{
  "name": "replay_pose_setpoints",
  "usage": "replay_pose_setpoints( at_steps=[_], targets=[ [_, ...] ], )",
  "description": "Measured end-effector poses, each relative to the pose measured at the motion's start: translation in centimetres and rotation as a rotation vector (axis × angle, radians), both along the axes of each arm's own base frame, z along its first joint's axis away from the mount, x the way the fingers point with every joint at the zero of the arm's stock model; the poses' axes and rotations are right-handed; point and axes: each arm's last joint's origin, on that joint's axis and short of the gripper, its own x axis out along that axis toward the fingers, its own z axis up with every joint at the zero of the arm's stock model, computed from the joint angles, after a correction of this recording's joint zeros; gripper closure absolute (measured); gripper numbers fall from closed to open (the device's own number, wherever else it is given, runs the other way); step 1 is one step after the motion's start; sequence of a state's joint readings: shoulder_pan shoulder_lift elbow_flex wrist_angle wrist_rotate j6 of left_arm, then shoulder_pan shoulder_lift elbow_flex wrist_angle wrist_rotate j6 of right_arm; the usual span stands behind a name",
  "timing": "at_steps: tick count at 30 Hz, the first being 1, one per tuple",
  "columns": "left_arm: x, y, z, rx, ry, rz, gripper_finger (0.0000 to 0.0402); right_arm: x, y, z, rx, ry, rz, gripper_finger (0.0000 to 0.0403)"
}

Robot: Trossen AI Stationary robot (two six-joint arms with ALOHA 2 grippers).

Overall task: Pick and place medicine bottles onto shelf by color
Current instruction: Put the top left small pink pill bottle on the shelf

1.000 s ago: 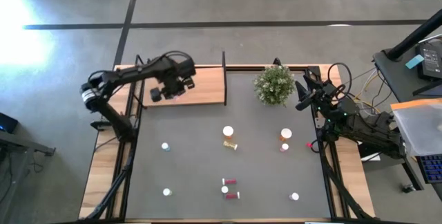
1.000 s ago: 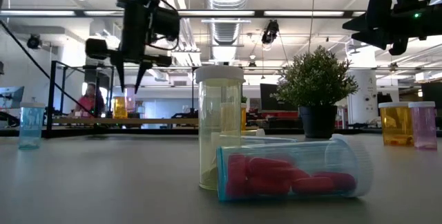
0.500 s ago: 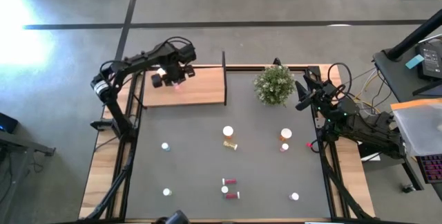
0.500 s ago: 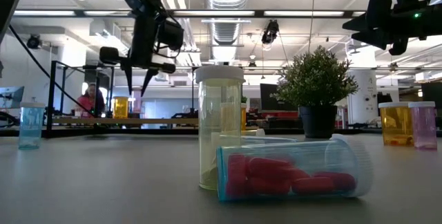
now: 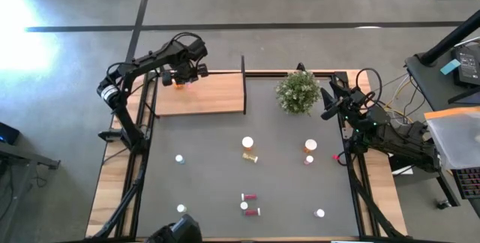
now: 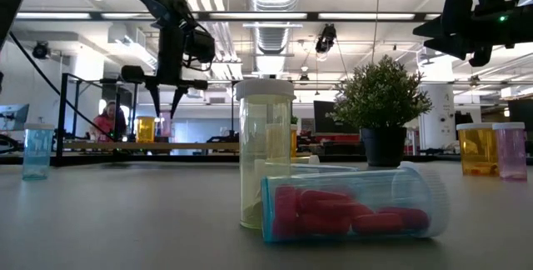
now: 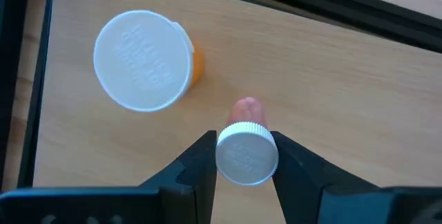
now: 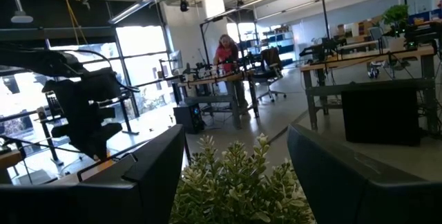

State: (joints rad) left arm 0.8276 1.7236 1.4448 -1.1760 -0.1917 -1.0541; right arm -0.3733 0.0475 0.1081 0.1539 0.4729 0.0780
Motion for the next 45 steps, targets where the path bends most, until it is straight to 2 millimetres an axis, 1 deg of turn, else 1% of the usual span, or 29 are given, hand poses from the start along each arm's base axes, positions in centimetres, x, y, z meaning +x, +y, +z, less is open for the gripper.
replay_pose_setpoints(
  at_steps=[6,14,21,41,45],
  targets=[
    [0.3,0.9,-1.1,-0.022,0.011,-0.012,0.0297,0.0,0.0,0.0,0.000,0.000,0.000,0.0154],
    [0.8,1.9,-0.7,-0.011,0.007,-0.062,0.0297,0.0,0.0,0.0,0.000,0.000,0.000,0.0154],
    [1.4,2.6,-1.3,-0.037,0.009,-0.106,0.0297,0.0,0.0,0.0,0.000,0.000,0.000,0.0154],
    [1.4,2.6,-1.1,-0.047,-0.002,-0.132,0.0296,0.0,0.0,0.0,0.000,0.000,0.000,0.0154],
    [1.5,2.7,-0.8,-0.037,-0.007,-0.134,0.0282,0.0,0.0,0.0,0.000,0.000,0.000,0.0154]
  ],
)
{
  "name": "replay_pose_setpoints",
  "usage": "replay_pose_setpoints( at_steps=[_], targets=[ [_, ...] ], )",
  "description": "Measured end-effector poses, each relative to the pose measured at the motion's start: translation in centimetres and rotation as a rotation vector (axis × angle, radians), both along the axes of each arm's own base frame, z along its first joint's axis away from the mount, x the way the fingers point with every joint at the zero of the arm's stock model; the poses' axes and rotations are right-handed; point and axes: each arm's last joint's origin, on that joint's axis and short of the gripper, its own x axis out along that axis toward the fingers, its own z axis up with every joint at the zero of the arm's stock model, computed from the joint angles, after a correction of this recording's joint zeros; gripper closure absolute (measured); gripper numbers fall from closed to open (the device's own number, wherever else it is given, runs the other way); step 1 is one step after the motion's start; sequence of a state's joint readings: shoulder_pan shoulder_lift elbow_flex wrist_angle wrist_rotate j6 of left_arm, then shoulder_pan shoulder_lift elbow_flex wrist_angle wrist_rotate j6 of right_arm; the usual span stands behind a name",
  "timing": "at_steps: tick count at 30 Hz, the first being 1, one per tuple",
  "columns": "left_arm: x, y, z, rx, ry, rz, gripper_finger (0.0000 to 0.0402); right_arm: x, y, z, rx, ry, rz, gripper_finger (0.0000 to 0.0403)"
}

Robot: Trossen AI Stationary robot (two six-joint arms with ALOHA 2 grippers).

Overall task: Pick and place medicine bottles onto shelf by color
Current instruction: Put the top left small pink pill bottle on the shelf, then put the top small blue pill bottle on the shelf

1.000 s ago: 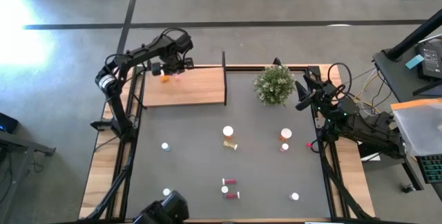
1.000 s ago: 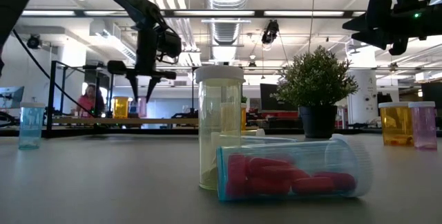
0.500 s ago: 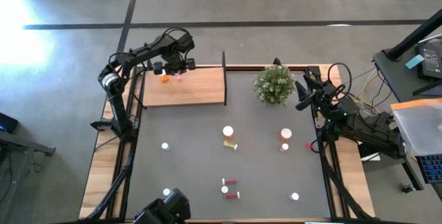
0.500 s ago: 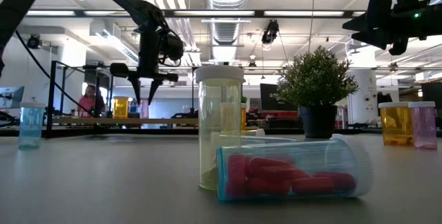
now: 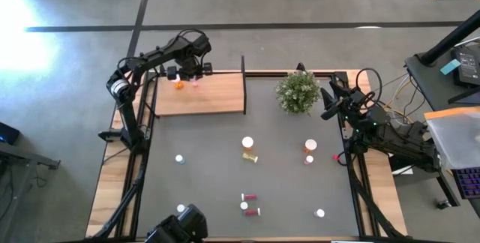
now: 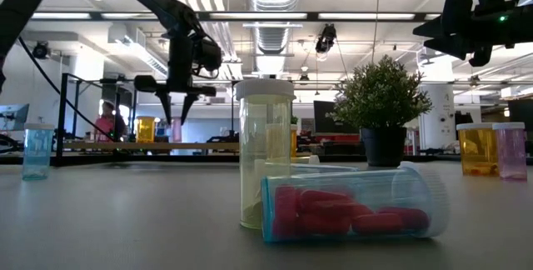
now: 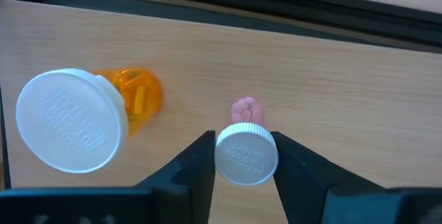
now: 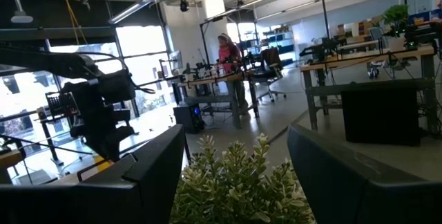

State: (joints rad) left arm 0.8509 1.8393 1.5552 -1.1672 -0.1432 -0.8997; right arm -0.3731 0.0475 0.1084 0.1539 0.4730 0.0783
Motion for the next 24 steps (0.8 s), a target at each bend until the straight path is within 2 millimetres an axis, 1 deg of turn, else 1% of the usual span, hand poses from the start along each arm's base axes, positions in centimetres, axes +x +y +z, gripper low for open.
replay_pose_setpoints(
  at_steps=[9,12,15,19,24],
  targets=[
    [0.0,0.0,0.2,0.011,0.001,0.001,0.0212,0.0,0.0,0.0,0.000,0.000,0.000,0.0154],
    [0.0,0.0,0.3,0.012,0.001,0.001,0.0193,0.0,0.0,0.0,0.000,0.001,0.000,0.0154],
    [0.0,0.1,0.8,0.026,-0.011,0.002,0.0177,0.0,0.0,0.0,0.000,0.000,0.000,0.0154],
    [-0.3,-0.5,2.1,0.039,-0.039,0.004,0.0158,0.0,0.0,0.0,0.000,0.001,0.000,0.0154],
    [-0.8,-2.5,4.8,0.064,-0.118,0.008,0.0139,0.0,0.0,0.0,0.000,0.000,0.000,0.0154]
  ],
)
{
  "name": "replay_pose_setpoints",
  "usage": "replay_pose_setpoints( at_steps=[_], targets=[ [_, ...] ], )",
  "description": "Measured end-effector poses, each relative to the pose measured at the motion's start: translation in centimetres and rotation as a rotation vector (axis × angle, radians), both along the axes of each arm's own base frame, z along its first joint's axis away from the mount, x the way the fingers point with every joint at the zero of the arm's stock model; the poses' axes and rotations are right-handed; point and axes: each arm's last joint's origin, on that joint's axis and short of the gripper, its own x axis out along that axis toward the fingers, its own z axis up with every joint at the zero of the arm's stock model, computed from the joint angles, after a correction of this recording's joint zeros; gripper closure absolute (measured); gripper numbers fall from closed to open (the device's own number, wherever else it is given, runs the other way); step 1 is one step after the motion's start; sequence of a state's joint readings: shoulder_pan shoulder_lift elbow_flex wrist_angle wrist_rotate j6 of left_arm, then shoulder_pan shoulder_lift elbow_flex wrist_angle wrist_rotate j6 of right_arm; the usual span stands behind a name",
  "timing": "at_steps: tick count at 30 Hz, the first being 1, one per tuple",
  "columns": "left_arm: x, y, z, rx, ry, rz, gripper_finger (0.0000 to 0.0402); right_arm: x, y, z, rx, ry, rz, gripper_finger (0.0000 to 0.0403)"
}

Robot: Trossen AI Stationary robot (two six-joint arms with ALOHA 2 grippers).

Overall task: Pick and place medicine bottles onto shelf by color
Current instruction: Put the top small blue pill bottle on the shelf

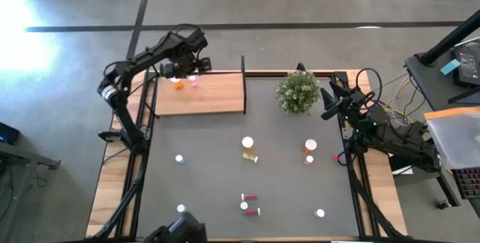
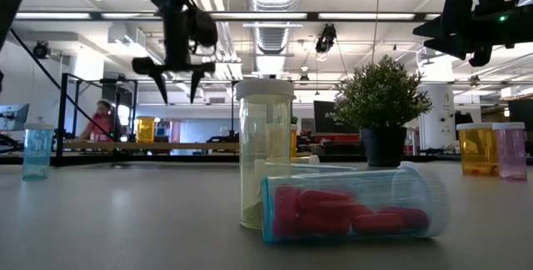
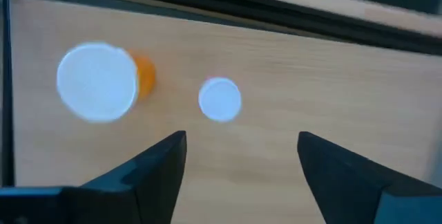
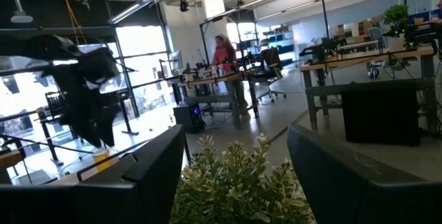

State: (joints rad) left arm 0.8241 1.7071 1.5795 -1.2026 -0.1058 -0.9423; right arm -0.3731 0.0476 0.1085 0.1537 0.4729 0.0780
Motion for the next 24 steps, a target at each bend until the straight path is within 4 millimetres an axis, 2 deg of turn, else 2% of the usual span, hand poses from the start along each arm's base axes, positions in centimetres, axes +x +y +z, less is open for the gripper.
replay_pose_setpoints(
  at_steps=[6,11,16,24],
  targets=[
    [0.0,-3.8,2.9,-0.012,-0.109,0.089,0.0137,0.0,0.0,0.0,0.000,0.000,0.000,0.0154],
    [0.4,-7.8,3.7,-0.072,-0.122,0.166,0.0137,0.0,0.0,0.0,0.000,0.000,0.000,0.0154],
    [0.6,-10.6,3.0,-0.127,-0.031,0.211,0.0137,0.0,0.0,0.0,0.000,0.000,0.000,0.0154],
    [1.3,-14.5,0.3,-0.241,0.101,0.137,0.0136,0.0,0.0,0.0,0.000,0.000,0.000,0.0154]
  ],
)
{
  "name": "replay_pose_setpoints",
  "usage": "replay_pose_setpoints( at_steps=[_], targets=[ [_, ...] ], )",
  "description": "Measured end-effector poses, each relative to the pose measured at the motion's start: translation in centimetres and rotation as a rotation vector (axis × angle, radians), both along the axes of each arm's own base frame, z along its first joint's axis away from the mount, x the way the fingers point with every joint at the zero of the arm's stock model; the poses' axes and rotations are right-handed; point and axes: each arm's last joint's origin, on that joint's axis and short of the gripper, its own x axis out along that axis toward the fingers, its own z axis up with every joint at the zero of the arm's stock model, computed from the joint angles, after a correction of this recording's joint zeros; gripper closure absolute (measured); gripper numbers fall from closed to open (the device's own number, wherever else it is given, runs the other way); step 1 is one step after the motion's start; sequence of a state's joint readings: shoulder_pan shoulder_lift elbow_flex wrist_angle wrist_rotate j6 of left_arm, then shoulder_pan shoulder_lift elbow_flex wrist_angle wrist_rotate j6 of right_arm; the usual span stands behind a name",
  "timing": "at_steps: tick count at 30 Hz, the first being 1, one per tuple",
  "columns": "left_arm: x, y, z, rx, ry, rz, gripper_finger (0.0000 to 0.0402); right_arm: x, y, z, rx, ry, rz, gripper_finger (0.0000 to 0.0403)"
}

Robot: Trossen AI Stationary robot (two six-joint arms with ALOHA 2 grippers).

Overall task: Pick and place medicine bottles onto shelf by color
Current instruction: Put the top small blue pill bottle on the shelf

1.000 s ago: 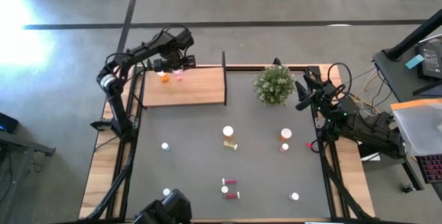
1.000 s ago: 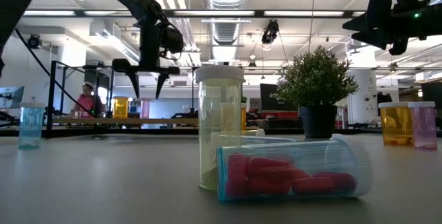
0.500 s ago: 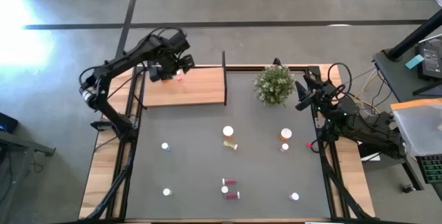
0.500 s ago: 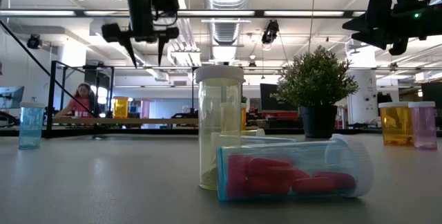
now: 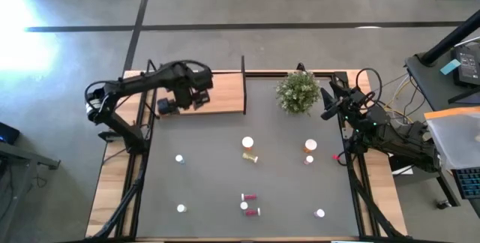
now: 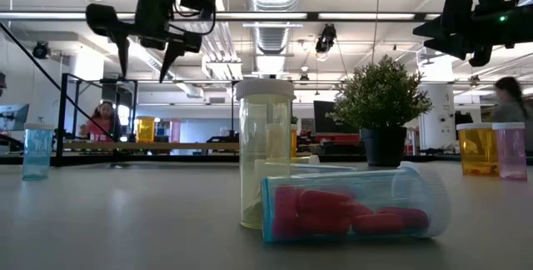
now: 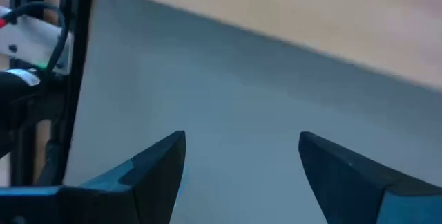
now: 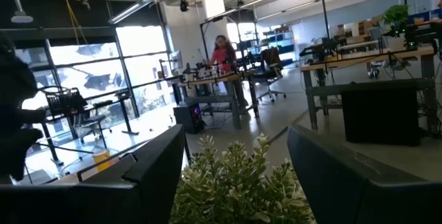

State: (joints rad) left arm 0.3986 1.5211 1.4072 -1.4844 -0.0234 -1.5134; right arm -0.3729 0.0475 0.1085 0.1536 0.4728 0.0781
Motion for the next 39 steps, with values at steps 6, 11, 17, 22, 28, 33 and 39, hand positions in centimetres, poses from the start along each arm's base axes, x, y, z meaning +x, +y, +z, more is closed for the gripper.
replay_pose_setpoints(
  at_steps=[6,11,17,22,28,33,39],
  targets=[
    [0.4,-2.7,-1.0,-0.020,0.021,-0.049,0.0136,0.0,0.0,0.0,0.000,0.000,0.000,0.0154],
    [-0.5,-5.1,-1.3,-0.006,0.026,-0.064,0.0136,0.0,0.0,0.0,0.000,0.000,0.000,0.0154],
    [-2.0,-8.8,-2.9,-0.026,-0.009,-0.048,0.0136,0.0,0.0,0.0,0.000,0.000,0.000,0.0154],
    [-2.6,-11.4,-4.5,-0.066,-0.017,-0.039,0.0136,0.0,0.0,0.0,0.000,0.000,0.000,0.0154],
    [-2.9,-13.4,-6.5,-0.063,-0.004,-0.012,0.0136,0.0,0.0,0.0,0.000,0.000,0.000,0.0154],
    [-3.4,-14.2,-8.4,-0.063,0.007,0.050,0.0136,0.0,0.0,0.0,0.000,0.000,-0.001,0.0154],
    [-3.4,-14.4,-10.4,-0.066,-0.006,0.096,0.0136,0.0,0.0,0.0,0.000,0.000,-0.001,0.0154]
  ],
)
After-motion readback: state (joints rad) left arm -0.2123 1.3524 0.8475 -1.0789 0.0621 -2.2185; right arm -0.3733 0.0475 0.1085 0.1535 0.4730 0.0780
